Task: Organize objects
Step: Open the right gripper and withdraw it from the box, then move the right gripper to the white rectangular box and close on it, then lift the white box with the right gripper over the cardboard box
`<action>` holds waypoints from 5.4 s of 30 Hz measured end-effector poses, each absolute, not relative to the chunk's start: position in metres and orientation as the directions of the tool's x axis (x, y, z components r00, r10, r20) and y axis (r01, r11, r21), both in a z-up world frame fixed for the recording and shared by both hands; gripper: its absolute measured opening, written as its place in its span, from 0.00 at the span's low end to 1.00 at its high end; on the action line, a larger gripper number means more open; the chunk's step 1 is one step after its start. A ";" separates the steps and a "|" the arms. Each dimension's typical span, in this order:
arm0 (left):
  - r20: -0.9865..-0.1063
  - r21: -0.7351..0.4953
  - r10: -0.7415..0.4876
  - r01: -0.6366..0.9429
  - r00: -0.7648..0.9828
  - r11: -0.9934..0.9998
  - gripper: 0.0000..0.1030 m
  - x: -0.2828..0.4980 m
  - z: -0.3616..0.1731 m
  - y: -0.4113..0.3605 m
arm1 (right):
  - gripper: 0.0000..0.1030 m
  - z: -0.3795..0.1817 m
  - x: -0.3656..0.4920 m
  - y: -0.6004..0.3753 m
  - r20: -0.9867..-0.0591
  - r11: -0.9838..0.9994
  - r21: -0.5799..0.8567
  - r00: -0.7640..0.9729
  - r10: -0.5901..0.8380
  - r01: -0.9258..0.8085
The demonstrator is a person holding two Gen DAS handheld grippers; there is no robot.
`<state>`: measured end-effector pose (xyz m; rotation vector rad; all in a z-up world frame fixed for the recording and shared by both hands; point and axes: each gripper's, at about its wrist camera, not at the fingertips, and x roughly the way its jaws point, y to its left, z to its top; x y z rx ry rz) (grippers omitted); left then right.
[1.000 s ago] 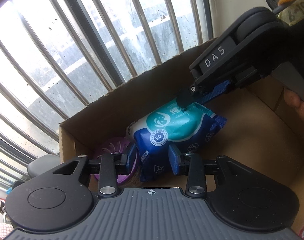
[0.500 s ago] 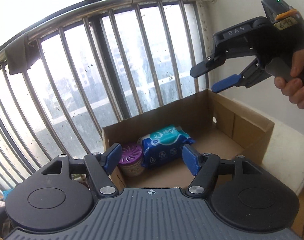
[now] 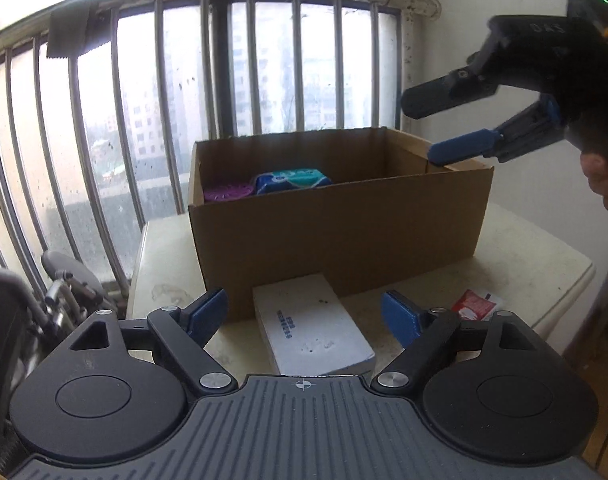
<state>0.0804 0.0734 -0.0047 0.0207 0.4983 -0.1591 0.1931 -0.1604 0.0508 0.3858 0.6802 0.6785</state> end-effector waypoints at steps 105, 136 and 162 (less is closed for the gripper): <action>-0.373 0.070 -0.295 0.344 0.880 0.936 0.71 0.045 -0.043 0.090 | 0.60 -0.021 0.168 -0.089 -0.531 0.703 0.526 0.461 0.711 -0.479; -0.396 0.157 -0.410 0.500 0.822 0.852 0.71 0.212 0.061 0.025 | 0.60 0.087 0.260 -0.176 -0.458 0.800 0.469 0.671 0.583 -0.375; -0.809 0.234 -0.283 0.724 0.515 0.649 0.70 0.385 -0.011 -0.042 | 0.66 0.028 0.370 -0.153 -0.787 0.972 0.047 0.591 0.179 -0.231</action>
